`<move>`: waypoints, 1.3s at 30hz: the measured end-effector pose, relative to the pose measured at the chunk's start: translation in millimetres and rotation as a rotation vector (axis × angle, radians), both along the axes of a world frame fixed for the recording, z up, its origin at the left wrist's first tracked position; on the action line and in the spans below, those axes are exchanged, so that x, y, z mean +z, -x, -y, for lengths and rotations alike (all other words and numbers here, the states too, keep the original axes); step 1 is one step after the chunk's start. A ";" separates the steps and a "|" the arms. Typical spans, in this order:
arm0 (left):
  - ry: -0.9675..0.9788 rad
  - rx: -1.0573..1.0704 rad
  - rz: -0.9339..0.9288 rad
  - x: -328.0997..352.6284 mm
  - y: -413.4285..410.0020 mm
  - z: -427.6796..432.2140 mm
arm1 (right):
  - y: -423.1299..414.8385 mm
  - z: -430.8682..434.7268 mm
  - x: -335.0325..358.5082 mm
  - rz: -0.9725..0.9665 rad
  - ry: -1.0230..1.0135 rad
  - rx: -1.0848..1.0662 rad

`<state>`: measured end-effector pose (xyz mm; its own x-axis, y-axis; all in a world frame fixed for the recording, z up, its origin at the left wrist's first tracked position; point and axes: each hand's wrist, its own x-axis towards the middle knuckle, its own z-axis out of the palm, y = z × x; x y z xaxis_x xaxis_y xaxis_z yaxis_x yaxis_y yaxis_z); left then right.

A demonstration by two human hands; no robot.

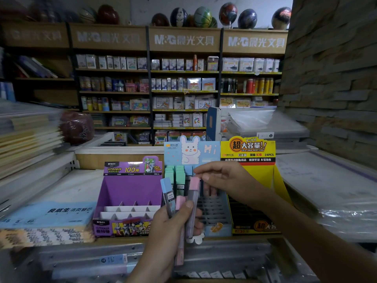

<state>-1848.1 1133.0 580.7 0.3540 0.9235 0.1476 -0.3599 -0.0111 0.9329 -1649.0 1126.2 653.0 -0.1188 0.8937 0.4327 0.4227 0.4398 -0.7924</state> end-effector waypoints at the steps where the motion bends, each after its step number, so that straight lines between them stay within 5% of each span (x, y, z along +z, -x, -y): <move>1: 0.007 -0.010 0.006 -0.2 -0.1 0.4 | -0.7 1.7 -1.6 0.010 0.035 0.048; 12: 0.063 -0.104 0.130 8.3 -5.3 13.5 | -1.7 9.1 -5.7 -0.214 0.107 0.170; 22: 0.026 -0.088 0.153 2.4 -1.5 7.8 | -13.9 8.4 4.9 -0.323 -0.048 -0.106; 29: -0.029 0.111 -0.038 3.1 12.5 0.8 | -30.8 -2.7 8.6 -0.116 -0.198 -0.360; 39: 0.051 0.002 0.118 2.7 9.1 -5.7 | -40.2 -9.6 0.2 0.088 -0.222 -0.412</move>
<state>-1857.2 1138.7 583.4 0.3350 0.9317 0.1405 -0.4669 0.0347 0.8836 -1608.8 1135.8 653.1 0.1811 0.7612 0.6228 0.6588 0.3763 -0.6515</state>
